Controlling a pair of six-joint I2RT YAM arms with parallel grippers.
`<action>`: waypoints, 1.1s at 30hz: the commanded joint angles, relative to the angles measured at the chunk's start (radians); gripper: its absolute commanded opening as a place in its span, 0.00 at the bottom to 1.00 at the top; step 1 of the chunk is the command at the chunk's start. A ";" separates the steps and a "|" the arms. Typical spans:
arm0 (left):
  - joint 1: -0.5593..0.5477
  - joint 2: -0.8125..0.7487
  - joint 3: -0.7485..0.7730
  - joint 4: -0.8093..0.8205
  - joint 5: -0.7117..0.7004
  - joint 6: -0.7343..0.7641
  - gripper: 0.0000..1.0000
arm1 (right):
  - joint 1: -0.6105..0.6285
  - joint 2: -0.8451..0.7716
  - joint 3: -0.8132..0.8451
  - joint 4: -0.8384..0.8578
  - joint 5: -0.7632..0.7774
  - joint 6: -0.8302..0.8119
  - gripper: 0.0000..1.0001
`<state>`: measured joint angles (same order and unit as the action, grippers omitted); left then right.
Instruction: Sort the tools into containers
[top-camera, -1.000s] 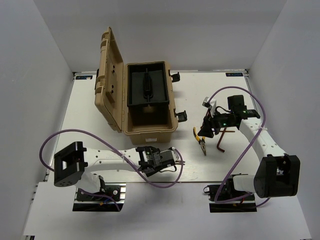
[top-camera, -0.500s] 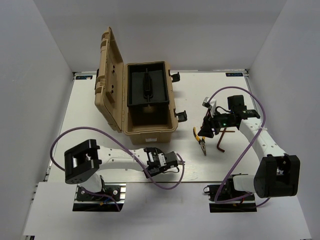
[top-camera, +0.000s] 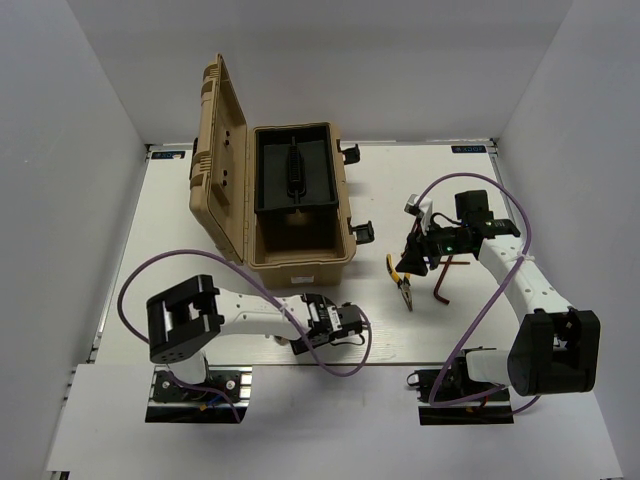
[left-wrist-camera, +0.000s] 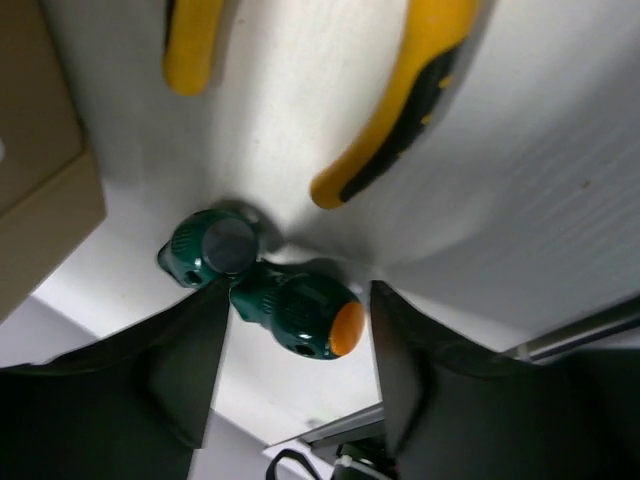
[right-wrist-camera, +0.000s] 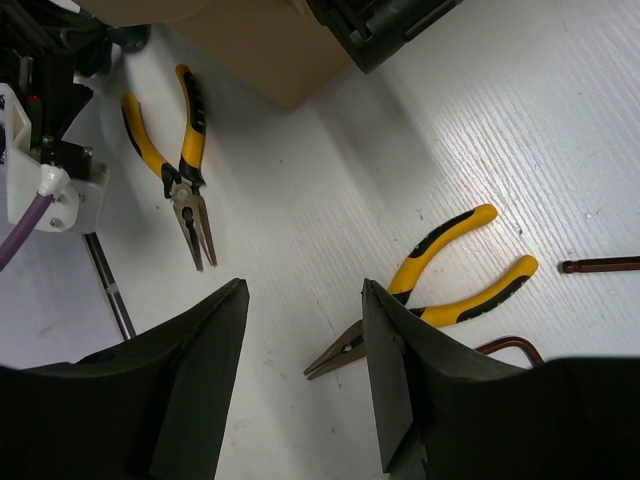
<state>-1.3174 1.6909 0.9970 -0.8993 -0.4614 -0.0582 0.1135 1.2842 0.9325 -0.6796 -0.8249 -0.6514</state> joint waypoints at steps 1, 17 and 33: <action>-0.005 0.022 0.063 -0.059 -0.063 -0.011 0.70 | 0.002 -0.020 -0.012 0.006 -0.022 -0.021 0.56; -0.014 -0.043 0.137 -0.119 0.038 0.018 0.63 | 0.002 -0.031 -0.014 0.002 -0.033 -0.014 0.56; -0.066 0.058 0.244 -0.100 0.135 0.221 0.69 | 0.005 -0.042 -0.018 -0.005 -0.056 -0.025 0.56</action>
<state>-1.3792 1.7504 1.2072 -1.0523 -0.3462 0.1074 0.1135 1.2800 0.9325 -0.6807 -0.8444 -0.6590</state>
